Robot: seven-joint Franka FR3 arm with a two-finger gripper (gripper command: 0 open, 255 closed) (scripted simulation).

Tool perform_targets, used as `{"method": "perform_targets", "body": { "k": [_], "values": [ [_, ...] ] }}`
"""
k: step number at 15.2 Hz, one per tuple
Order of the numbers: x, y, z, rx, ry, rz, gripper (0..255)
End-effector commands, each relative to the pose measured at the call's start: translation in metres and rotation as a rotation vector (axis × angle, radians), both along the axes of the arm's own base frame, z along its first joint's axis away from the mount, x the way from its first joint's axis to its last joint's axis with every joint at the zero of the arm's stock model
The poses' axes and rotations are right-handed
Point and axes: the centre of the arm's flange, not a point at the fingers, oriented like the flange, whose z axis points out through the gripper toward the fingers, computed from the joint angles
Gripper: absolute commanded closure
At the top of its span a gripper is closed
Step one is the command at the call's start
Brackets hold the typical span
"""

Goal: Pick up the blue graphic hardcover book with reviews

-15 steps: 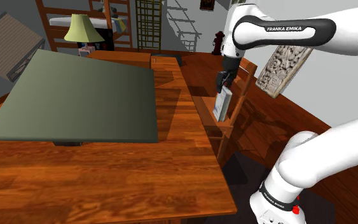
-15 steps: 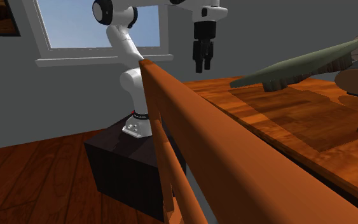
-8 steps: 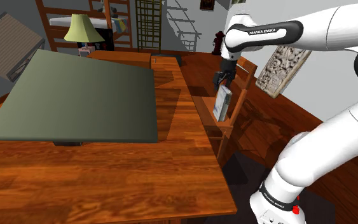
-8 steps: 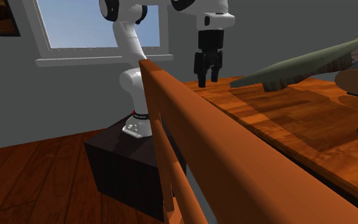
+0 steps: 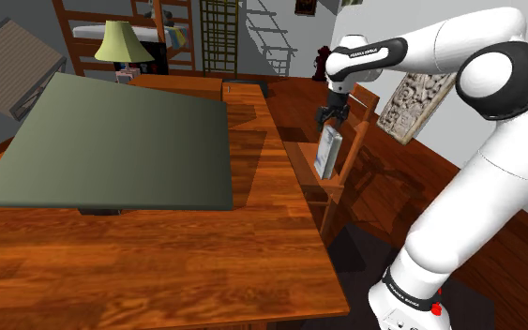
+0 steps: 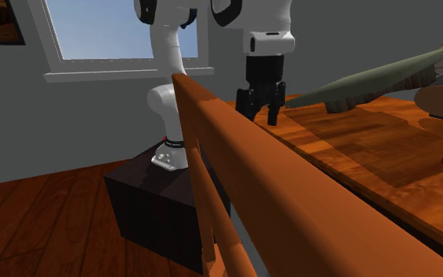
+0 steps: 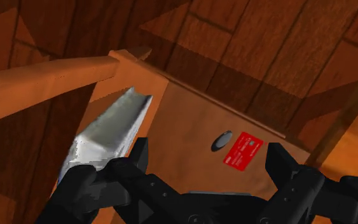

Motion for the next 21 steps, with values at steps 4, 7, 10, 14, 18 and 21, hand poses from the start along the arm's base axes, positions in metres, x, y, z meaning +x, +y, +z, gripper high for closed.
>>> {"method": "perform_targets", "body": {
  "k": [4, 7, 10, 14, 18, 21],
  "values": [
    [0.013, -0.063, -0.020, 0.015, -0.002, -0.110, 0],
    [0.017, -0.100, -0.034, 0.024, -0.002, -0.175, 0],
    [0.019, -0.138, -0.049, 0.033, -0.003, -0.241, 0],
    [0.019, -0.145, -0.067, 0.035, -0.003, -0.252, 0],
    [0.019, -0.145, -0.088, 0.035, -0.003, -0.252, 0],
    [0.019, -0.144, -0.091, 0.035, -0.003, -0.252, 255]
  ]
}}
